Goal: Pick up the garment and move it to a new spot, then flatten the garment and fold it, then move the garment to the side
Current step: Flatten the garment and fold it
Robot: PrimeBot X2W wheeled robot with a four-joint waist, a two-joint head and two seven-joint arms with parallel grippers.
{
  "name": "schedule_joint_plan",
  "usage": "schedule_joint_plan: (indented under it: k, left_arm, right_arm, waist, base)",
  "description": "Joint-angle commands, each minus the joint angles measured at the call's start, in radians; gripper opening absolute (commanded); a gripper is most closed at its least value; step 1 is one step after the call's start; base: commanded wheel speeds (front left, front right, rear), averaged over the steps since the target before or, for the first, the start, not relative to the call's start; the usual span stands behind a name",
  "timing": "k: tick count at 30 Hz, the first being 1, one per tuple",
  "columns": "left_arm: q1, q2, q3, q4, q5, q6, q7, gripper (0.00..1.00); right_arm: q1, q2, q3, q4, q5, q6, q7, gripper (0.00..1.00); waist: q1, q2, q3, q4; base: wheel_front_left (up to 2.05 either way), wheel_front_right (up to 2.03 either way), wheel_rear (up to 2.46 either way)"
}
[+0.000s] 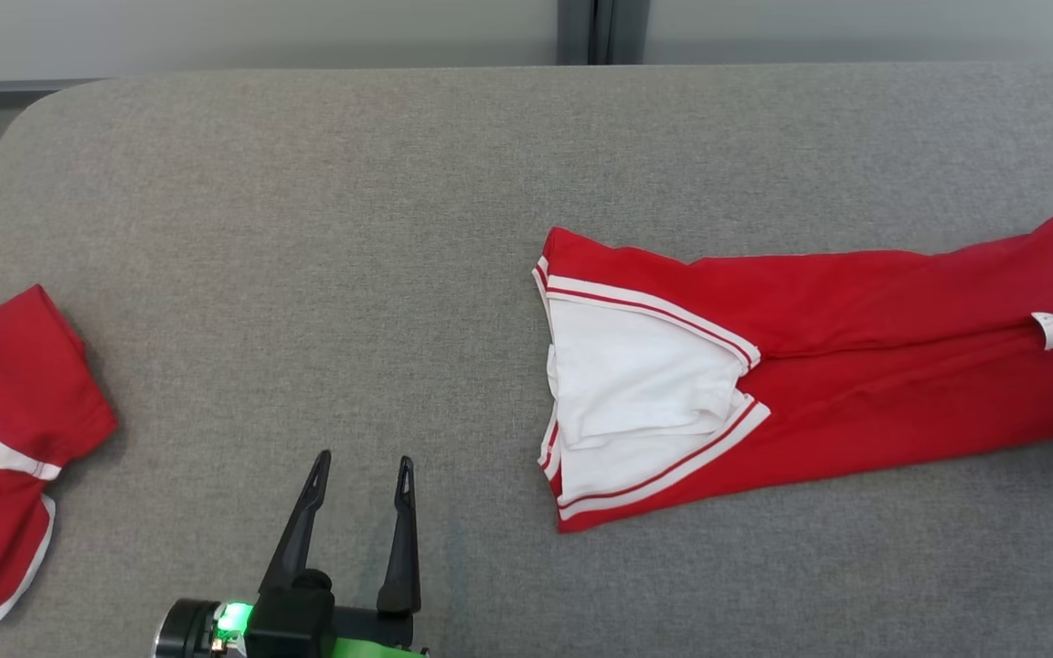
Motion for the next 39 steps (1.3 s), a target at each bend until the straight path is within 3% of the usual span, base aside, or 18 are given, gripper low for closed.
schedule_joint_plan:
  k: [1, 10, 23, 29, 39]
  left_arm:
    - [-0.019, 0.001, 0.007, 0.000, 0.003, -0.006, 0.000, 1.00]
    - [-0.005, 0.001, 0.006, 0.014, 0.006, -0.015, 0.000, 1.00]
    - [0.004, 0.001, -0.003, 0.017, 0.015, -0.030, 0.000, 1.00]
    - [-0.002, 0.001, -0.009, 0.026, 0.012, -0.033, 0.000, 1.00]
    - [-0.003, 0.001, -0.026, 0.040, 0.005, -0.039, 0.000, 1.00]
  right_arm:
    - [-0.012, 0.006, 0.001, -0.023, -0.013, -0.002, 0.005, 0.00]
    - [0.054, 0.119, 0.035, -0.257, 0.020, -0.002, 0.046, 0.00]
    - [0.221, 0.335, 0.179, -0.720, 0.029, -0.002, 0.183, 0.00]
    - [0.267, 0.375, 0.265, -0.784, 0.046, -0.002, 0.209, 0.00]
    - [0.296, 0.385, 0.412, -0.745, 0.103, -0.002, 0.199, 0.00]
  waist:
    - [0.0000, -0.0001, -0.002, -0.013]
    - [0.0000, -0.0001, -0.045, -0.019]
    - [0.0000, -0.0001, -0.062, 0.057]
    - [0.0000, -0.0001, -0.063, 0.101]
    - [0.0000, -0.0001, -0.063, 0.155]
  base:
    - [0.00, 0.00, 0.00]
    - [0.00, 0.00, 0.00]
    - [0.00, 0.00, 0.00]
    - [0.00, 0.00, 0.00]
    - [0.00, 0.00, 0.00]
